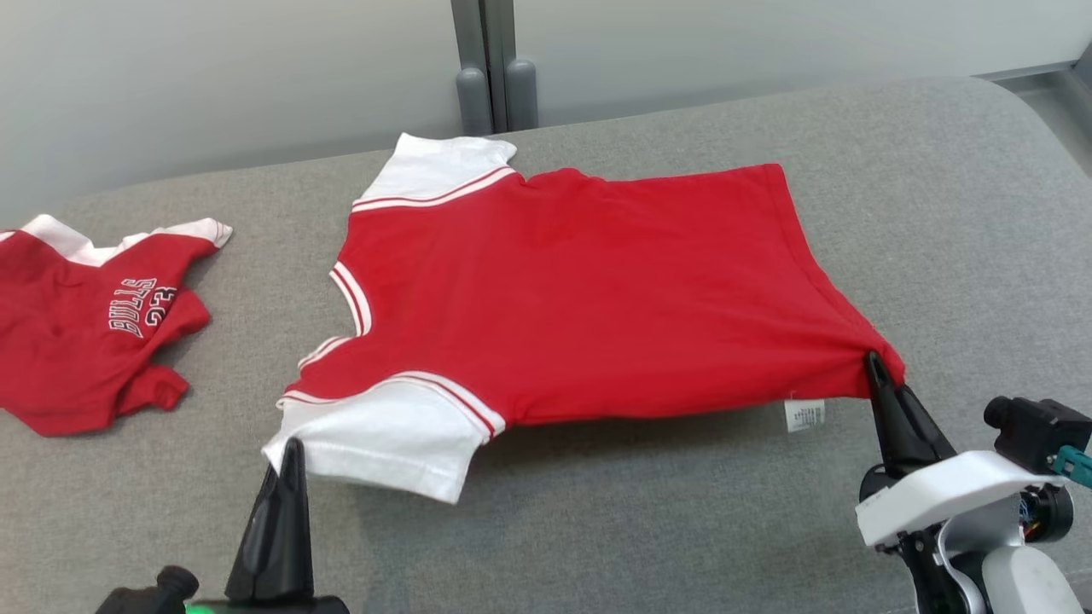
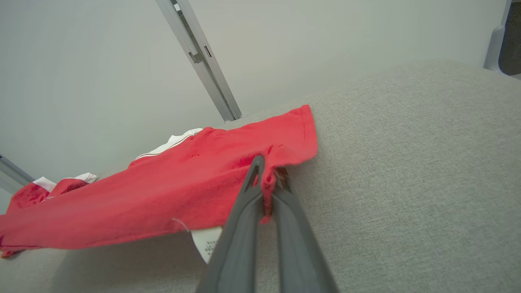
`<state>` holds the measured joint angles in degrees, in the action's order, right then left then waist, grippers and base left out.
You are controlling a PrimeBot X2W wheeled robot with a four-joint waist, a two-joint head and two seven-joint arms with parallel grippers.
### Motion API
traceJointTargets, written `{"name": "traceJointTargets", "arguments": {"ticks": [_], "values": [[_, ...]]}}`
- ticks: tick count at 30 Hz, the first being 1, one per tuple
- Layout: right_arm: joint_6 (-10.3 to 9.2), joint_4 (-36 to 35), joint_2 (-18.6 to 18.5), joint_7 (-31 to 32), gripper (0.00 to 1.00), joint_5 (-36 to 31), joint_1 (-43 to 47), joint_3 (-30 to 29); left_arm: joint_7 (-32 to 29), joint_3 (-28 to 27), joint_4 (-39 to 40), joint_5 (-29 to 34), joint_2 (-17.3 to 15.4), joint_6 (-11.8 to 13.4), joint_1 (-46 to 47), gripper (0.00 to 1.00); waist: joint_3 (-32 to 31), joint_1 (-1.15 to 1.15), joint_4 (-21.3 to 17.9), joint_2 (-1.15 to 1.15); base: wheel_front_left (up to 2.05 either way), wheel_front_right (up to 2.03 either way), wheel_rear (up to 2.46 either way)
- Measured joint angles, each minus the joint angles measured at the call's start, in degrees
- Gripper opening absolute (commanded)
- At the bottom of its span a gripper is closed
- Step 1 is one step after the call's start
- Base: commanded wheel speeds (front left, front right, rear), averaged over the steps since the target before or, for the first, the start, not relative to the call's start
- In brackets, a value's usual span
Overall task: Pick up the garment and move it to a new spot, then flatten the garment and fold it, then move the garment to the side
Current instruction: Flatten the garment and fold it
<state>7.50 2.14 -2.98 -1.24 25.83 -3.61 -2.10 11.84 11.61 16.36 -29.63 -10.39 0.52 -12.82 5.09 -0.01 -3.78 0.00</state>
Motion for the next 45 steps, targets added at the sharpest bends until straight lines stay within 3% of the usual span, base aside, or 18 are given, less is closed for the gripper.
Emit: {"name": "traceJointTargets", "arguments": {"ticks": [4, 14, 25, 32, 40, 43, 45], "values": [[0.00, -0.74, 0.12, 2.83, 0.00, 0.65, 2.46, -0.97, -2.07, 0.67, -0.37, -0.08, -0.96, 0.43, -2.19, 0.00, -0.57, 0.00, 0.27, 0.00, 0.00, 0.00, 0.00], [0.00, 8.17, 0.16, 5.84, 0.00, 0.09, 0.21, -1.77, -3.45, 2.16, -9.40, -1.59, -0.88, -2.00, 2.82, 0.00, 1.07, 0.00, 0.65, 0.00, 0.00, 0.00, 0.00], [0.00, 13.83, 0.18, 6.00, 0.00, -0.13, -7.62, -1.94, -1.79, 5.31, -22.32, 1.13, 0.23, -5.27, 21.23, 0.00, 4.61, 0.00, 1.06, 0.00, 0.00, 0.00, 0.00], [0.00, 14.90, 0.19, 4.69, 0.00, 0.87, -13.67, -2.10, 1.16, 5.57, -30.86, 3.57, 0.57, -6.06, 33.21, 0.00, 7.79, 0.00, 0.91, 0.00, 0.00, 0.00, 0.00], [0.00, 19.49, 0.19, 3.12, 0.00, 0.75, -18.82, -3.04, 2.61, 5.81, -39.99, 4.38, 2.14, -6.68, 40.23, 0.00, 10.96, 0.01, 0.54, 0.00, 0.00, 0.00, 0.00], [0.00, 21.76, 0.19, 2.01, 0.11, 0.46, -20.29, -3.08, 2.93, 5.63, -43.05, 4.55, 2.67, -7.04, 42.16, 0.00, 11.73, 0.00, 0.53, 0.00, 0.00, 0.00, 0.00], [0.00, 23.08, 0.20, 1.13, 0.41, 0.41, -21.17, -3.14, 2.97, 5.36, -44.79, 4.67, 2.93, -7.06, 43.21, 0.00, 12.00, 0.01, 0.57, 0.00, 0.00, 0.00, 0.00]]}}
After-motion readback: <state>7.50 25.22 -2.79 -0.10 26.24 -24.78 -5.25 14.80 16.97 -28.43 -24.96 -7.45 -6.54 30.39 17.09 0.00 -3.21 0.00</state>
